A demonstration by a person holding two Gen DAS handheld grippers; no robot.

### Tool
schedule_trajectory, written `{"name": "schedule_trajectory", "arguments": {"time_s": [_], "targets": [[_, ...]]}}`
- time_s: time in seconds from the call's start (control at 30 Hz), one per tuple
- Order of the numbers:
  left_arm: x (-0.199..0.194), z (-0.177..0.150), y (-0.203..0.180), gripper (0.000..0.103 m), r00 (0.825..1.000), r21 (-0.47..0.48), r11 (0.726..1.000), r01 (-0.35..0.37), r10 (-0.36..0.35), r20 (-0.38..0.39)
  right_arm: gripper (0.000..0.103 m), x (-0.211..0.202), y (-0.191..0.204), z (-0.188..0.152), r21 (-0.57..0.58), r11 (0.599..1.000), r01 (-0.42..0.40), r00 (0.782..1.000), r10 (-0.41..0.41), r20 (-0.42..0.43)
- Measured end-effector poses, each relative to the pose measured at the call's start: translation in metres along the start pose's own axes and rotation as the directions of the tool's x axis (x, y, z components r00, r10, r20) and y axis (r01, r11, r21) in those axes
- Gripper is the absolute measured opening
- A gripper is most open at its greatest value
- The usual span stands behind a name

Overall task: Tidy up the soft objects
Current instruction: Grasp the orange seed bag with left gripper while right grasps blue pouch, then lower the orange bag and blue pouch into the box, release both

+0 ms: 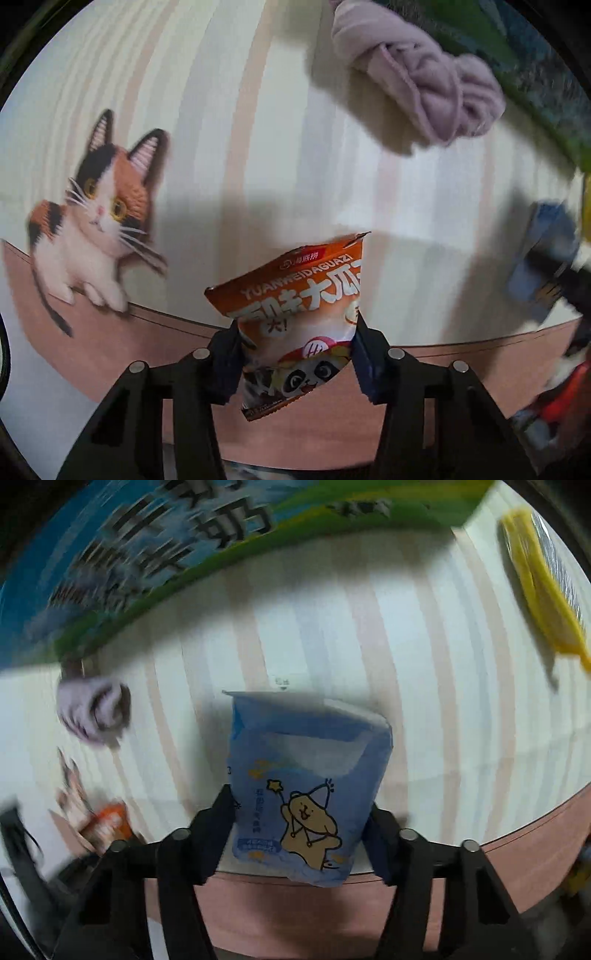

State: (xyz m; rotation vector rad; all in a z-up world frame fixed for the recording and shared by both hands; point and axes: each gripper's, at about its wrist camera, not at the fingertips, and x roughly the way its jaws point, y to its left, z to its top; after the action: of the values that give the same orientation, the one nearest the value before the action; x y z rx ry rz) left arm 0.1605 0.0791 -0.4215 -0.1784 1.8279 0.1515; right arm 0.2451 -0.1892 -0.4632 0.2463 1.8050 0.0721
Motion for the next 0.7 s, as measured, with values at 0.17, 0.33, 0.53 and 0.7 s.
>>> {"name": "schedule_trajectory", "arguments": {"time_s": [0.17, 0.33, 0.53, 0.7], "targets": [[-0.003, 0.007, -0.026, 0.047, 0.997, -0.008, 0.997, 0.083, -0.083, 0.001, 0.054, -0.003, -0.004, -0.014, -0.134, 0.984, 0.116, 0.993, -0.116, 0.011], [0.009, 0.011, -0.055, 0.048, 0.998, 0.034, 0.998, 0.056, -0.055, -0.023, 0.058, -0.004, -0.012, -0.018, -0.16, 0.978, 0.135, 0.991, -0.136, 0.003], [0.008, 0.01, -0.072, 0.048, 1.0, 0.065, 0.998, 0.009, -0.009, -0.001, 0.059, 0.002, -0.006, -0.019, -0.164, 0.976, 0.143, 0.989, -0.146, -0.003], [0.004, 0.006, -0.079, 0.043, 1.0, 0.063, 0.998, -0.008, 0.007, 0.028, 0.05, 0.004, 0.001, -0.023, -0.172, 0.975, 0.141, 0.99, -0.142, 0.008]]}}
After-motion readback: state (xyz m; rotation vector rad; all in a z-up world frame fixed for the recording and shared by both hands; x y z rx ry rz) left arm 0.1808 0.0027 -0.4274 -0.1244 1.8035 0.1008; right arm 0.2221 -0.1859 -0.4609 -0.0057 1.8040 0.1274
